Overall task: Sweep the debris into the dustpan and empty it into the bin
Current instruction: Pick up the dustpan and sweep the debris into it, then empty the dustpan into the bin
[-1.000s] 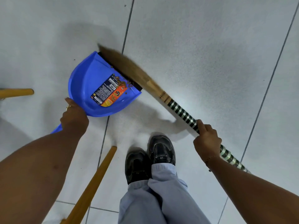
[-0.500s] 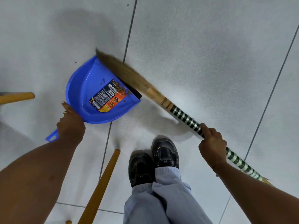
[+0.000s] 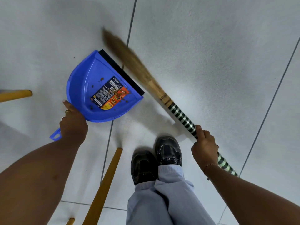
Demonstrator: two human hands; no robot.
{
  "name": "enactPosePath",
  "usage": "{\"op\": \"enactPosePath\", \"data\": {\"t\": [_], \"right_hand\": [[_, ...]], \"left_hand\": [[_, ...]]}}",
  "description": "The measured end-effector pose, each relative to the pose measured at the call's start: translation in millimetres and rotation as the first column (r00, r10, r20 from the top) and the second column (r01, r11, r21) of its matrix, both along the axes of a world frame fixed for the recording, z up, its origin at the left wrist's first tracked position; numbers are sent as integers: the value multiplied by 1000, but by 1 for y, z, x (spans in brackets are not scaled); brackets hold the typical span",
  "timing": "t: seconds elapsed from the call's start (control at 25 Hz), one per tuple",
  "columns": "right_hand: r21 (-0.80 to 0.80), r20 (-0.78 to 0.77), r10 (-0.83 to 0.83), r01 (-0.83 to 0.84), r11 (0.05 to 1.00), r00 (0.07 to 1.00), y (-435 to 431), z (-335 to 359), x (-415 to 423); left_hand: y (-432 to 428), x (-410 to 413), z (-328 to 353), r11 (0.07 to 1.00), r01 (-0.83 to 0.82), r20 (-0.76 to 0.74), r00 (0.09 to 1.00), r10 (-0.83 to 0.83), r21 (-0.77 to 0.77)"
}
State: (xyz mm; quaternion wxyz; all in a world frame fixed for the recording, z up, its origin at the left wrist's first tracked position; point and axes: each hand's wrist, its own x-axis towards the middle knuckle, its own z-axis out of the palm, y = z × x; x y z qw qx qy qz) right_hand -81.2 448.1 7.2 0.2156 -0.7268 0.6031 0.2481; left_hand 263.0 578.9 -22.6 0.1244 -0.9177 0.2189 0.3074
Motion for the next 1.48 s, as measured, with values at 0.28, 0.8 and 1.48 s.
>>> {"op": "enactPosePath", "data": {"t": [0.28,0.8,1.48], "right_hand": [[158,-4,21,-20,987,1000,34,7,-11],[118,161,-103,84,989,982,24,38,36],[-168,270,-216,267,949,938,-185,248,-63]], "left_hand": [[3,-1,-7,999,43,8,999,-43,0],[-22,-48,38,994,-102,-118,987,106,40],[-210,-186,313,973,-124,-208,975,83,-195]]}}
